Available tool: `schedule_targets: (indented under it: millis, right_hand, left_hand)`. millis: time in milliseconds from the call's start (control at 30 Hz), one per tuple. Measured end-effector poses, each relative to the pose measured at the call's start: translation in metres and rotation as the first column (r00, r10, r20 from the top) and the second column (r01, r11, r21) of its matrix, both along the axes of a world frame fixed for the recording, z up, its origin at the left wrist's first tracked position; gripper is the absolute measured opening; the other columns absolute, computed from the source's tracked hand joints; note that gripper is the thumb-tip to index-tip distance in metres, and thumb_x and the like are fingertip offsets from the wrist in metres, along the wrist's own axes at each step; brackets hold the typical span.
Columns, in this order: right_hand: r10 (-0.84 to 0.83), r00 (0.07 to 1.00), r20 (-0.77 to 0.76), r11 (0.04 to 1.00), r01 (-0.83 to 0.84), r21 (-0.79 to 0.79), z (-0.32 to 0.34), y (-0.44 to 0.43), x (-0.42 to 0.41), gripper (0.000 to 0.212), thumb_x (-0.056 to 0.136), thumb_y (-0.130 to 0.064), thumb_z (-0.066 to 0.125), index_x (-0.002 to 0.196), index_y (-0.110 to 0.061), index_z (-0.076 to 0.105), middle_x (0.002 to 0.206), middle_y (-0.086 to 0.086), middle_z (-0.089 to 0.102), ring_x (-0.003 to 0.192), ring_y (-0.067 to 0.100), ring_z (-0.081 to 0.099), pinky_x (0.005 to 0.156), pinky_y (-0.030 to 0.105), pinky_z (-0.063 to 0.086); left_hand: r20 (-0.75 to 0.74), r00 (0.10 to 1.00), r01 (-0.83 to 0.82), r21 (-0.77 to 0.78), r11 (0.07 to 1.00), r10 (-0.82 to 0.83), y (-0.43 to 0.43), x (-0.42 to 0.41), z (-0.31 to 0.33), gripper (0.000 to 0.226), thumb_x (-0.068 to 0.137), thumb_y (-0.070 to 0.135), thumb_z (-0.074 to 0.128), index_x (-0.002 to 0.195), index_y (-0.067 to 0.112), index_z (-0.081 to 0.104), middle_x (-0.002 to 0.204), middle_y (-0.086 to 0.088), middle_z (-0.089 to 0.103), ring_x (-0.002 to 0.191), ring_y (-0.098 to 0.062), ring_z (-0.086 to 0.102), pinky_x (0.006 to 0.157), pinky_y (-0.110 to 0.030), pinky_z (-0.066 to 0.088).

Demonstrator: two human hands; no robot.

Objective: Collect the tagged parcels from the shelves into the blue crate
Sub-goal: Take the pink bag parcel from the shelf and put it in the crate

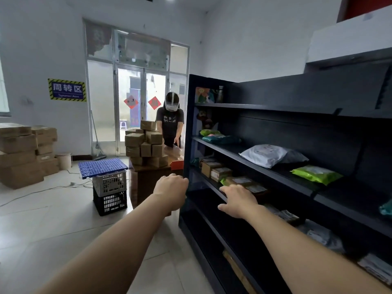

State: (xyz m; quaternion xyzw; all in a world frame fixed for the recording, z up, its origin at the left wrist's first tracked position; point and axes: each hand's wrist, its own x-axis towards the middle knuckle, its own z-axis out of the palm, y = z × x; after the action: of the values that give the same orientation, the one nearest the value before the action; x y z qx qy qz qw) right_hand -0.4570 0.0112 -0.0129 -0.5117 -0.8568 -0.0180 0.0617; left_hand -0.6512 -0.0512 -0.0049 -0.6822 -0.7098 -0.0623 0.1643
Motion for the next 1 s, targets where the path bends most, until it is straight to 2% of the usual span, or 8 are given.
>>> schedule_targets:
  millis: [367, 633, 800, 1000]
  right_hand:
    - [-0.072, 0.997, 0.033, 0.997, 0.072, 0.001, 0.005, 0.156, -0.076, 0.059, 0.089, -0.046, 0.057, 0.140, -0.023, 0.041, 0.140, 0.003, 0.048, 0.131, 0.026, 0.041, 0.103, 0.041, 0.042]
    - [-0.081, 0.996, 0.031, 0.997, 0.081, 0.018, 0.010, 0.282, -0.108, 0.055, 0.088, -0.046, 0.058, 0.135, -0.022, 0.046, 0.135, 0.004, 0.051, 0.128, 0.026, 0.042, 0.101, 0.040, 0.042]
    - [-0.080, 0.997, 0.007, 0.997, 0.080, 0.013, 0.024, 0.365, -0.120, 0.056, 0.089, -0.046, 0.059, 0.138, -0.021, 0.045, 0.138, 0.005, 0.049, 0.129, 0.027, 0.042, 0.101, 0.041, 0.042]
    - [-0.095, 0.994, 0.047, 0.995, 0.094, 0.032, 0.034, 0.458, -0.137, 0.057, 0.090, -0.047, 0.057, 0.139, -0.022, 0.043, 0.139, 0.005, 0.049, 0.129, 0.027, 0.042, 0.102, 0.042, 0.042]
  left_hand:
    - [-0.022, 0.998, 0.057, -0.008, 0.998, -0.057, 0.164, -0.086, 0.000, 0.027, 0.091, 0.029, 0.057, 0.116, 0.019, 0.055, 0.119, -0.001, 0.061, 0.119, -0.023, 0.052, 0.097, -0.038, 0.044]
    - [0.006, 0.997, 0.077, 0.009, 0.997, -0.077, 0.292, -0.120, -0.003, 0.039, 0.090, 0.033, 0.059, 0.127, 0.021, 0.053, 0.123, 0.000, 0.060, 0.118, -0.022, 0.054, 0.096, -0.038, 0.047]
    - [0.040, 0.996, 0.078, -0.011, 0.997, -0.078, 0.371, -0.135, 0.006, 0.031, 0.090, 0.030, 0.058, 0.120, 0.023, 0.057, 0.112, 0.000, 0.062, 0.107, -0.020, 0.057, 0.087, -0.036, 0.051]
    - [0.048, 0.997, 0.061, -0.004, 0.998, -0.060, 0.467, -0.150, 0.008, 0.035, 0.092, 0.034, 0.057, 0.125, 0.021, 0.055, 0.118, -0.002, 0.062, 0.113, -0.022, 0.055, 0.090, -0.036, 0.050]
